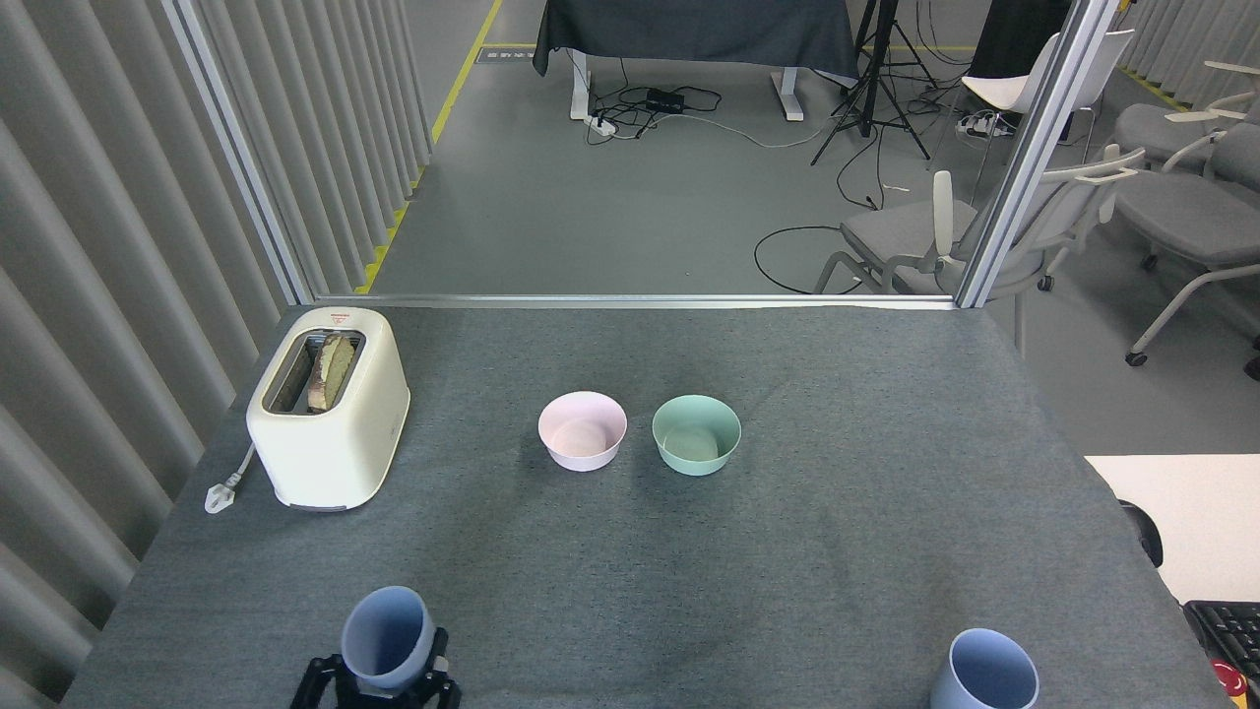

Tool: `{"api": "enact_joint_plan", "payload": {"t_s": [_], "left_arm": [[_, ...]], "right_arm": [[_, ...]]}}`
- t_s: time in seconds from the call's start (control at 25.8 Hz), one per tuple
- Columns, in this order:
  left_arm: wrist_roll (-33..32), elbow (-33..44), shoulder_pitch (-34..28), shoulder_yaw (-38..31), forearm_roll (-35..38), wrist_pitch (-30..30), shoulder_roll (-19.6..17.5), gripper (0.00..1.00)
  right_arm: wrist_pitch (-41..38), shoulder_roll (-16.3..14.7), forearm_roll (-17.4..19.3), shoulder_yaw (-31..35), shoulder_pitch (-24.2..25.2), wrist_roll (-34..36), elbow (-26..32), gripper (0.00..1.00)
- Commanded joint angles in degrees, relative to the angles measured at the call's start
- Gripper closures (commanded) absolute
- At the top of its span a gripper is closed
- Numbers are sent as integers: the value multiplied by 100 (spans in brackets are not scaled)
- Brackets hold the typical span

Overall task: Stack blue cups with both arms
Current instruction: 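Grasp the blue cup nearest the left gripper with the left gripper, then carry the held blue cup toward the table center and set it down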

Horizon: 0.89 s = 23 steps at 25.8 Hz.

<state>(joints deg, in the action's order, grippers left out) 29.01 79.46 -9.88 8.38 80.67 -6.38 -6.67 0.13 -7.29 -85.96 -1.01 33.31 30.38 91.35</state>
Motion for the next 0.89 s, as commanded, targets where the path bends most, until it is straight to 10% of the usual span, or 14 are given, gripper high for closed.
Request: {"api": "enact_joint_plan", "payload": {"t_s": [0.0, 0.39, 0.85], "left_arm": [[0, -97, 144, 753, 80, -4, 122, 42], [0, -1635, 1339, 902, 1091, 14, 1194, 41], [8, -2110, 1506, 1122, 1100, 58, 1185, 40]], "right_arm": [[49, 0, 0, -31, 0, 3, 6, 0], [216, 0, 0, -136, 0, -6, 6, 0], [224, 0, 0, -136, 0, 3, 6, 0]]}}
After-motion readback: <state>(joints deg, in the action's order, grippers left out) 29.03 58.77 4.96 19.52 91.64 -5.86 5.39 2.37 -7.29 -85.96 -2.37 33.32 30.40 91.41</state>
